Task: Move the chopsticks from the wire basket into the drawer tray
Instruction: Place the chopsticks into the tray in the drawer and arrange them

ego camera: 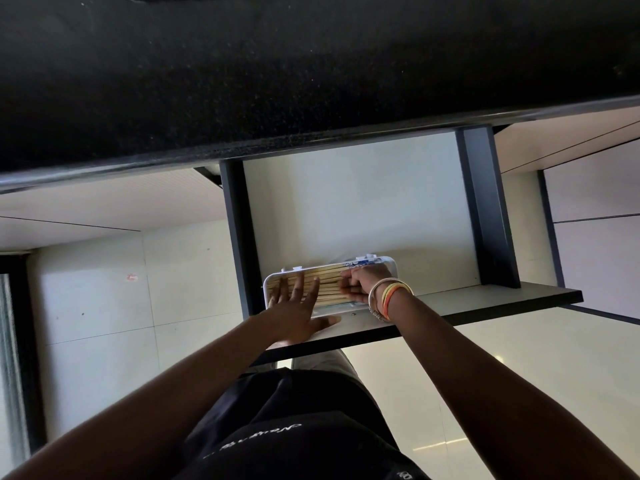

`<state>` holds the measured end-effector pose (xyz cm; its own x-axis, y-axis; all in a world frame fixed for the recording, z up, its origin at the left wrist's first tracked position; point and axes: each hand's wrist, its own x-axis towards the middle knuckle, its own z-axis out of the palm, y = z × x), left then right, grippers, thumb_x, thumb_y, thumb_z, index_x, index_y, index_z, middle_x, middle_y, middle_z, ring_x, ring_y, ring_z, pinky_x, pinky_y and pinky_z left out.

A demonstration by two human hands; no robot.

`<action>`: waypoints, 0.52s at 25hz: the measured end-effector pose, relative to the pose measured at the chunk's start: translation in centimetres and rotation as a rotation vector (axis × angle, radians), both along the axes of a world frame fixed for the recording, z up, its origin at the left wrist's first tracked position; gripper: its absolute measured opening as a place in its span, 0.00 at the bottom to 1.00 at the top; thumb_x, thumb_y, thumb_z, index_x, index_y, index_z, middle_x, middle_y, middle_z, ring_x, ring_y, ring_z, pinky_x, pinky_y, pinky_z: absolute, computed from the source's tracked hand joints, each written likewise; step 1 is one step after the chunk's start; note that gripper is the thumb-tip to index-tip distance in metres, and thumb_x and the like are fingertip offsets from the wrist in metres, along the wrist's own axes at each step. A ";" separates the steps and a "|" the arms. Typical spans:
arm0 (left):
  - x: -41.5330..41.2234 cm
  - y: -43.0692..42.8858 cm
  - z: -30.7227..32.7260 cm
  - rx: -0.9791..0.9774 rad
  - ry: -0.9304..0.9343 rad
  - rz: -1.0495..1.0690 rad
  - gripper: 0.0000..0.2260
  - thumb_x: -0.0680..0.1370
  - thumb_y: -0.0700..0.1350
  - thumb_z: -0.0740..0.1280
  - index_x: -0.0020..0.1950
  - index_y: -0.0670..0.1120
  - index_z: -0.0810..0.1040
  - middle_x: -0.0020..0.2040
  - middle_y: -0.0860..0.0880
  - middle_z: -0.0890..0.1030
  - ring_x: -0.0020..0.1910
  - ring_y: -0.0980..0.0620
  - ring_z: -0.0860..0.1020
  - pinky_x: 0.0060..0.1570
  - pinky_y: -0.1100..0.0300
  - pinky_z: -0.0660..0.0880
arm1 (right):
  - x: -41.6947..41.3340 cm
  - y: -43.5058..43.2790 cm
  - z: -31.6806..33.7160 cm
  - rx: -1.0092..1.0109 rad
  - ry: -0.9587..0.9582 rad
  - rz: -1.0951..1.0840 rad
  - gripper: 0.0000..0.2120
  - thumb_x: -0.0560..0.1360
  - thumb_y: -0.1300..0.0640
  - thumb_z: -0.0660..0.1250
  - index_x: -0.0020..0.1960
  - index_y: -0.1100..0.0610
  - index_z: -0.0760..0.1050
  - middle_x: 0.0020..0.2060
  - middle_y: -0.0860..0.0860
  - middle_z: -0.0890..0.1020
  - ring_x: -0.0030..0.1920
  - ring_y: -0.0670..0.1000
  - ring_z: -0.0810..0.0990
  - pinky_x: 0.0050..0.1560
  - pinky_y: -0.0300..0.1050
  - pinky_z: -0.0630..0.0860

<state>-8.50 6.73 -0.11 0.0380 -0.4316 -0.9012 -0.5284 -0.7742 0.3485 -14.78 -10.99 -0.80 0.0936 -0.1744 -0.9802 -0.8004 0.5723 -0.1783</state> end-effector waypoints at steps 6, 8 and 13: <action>-0.8 -1.2 -0.2 0.048 0.003 0.062 0.43 0.77 0.76 0.48 0.80 0.58 0.29 0.79 0.44 0.25 0.81 0.29 0.40 0.79 0.36 0.38 | -0.1 0.1 -0.8 0.000 0.018 0.039 0.17 0.75 0.73 0.53 0.46 0.62 0.78 0.37 0.56 0.83 0.37 0.52 0.83 0.40 0.45 0.82; -0.6 -1.3 -0.1 -0.006 0.027 0.061 0.42 0.78 0.74 0.50 0.81 0.57 0.29 0.80 0.44 0.26 0.81 0.28 0.39 0.79 0.37 0.40 | -0.2 0.1 -1.2 -0.008 0.027 0.041 0.16 0.75 0.73 0.53 0.45 0.62 0.79 0.36 0.56 0.84 0.35 0.51 0.84 0.42 0.46 0.82; -0.3 -0.1 0.2 -0.071 0.010 0.087 0.43 0.80 0.70 0.53 0.82 0.51 0.31 0.81 0.42 0.27 0.81 0.36 0.34 0.79 0.41 0.39 | -0.2 0.1 -0.7 -0.039 -0.018 0.011 0.15 0.75 0.74 0.54 0.42 0.62 0.77 0.35 0.57 0.83 0.36 0.53 0.83 0.39 0.46 0.82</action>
